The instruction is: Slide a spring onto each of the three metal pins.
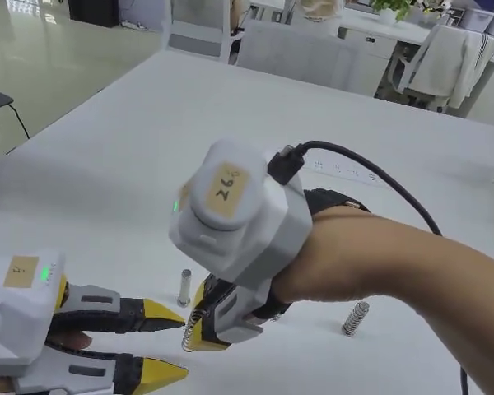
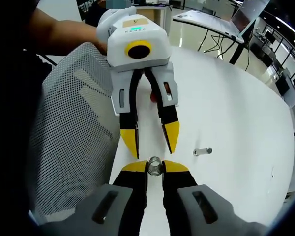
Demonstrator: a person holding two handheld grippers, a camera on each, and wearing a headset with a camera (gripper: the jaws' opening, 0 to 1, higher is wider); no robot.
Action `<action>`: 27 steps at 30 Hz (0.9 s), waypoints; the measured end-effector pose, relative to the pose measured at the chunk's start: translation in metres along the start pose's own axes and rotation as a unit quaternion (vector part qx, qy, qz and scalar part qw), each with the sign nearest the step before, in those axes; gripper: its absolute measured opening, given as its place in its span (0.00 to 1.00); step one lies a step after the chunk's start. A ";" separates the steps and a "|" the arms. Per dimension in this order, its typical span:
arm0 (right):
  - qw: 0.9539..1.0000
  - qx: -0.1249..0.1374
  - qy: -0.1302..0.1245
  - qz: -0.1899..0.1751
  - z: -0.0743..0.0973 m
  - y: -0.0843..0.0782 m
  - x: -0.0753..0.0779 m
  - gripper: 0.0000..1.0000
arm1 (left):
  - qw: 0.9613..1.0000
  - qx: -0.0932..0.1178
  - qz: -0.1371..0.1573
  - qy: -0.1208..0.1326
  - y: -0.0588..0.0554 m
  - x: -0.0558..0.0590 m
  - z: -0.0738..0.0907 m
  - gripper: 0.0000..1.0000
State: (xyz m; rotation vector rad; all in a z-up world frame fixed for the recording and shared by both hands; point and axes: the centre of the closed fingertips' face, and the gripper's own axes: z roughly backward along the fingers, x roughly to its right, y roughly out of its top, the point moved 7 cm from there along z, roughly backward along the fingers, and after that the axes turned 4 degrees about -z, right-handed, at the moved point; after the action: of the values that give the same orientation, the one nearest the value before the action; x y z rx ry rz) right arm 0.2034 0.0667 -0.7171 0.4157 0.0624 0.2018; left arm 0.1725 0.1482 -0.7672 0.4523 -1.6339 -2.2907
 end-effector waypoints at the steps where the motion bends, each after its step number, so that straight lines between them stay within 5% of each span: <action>1: 1.000 0.000 -0.001 0.000 0.000 0.000 0.000 0.08 | 1.000 -0.001 0.002 0.003 -0.001 0.000 0.002 0.25; 13: 1.000 0.006 -0.010 -0.010 0.007 0.000 0.011 0.09 | 0.998 0.000 0.022 0.060 -0.012 -0.006 0.022 0.42; 27: 0.999 0.010 -0.028 -0.027 0.019 -0.003 0.028 0.09 | 0.994 0.001 0.033 0.100 -0.023 -0.011 0.035 0.50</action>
State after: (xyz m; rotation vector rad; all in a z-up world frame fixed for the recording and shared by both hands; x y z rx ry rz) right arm 0.2328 0.0625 -0.7013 0.4379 0.0207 0.1355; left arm 0.1671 0.1901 -0.7768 0.5996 -1.5304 -2.1206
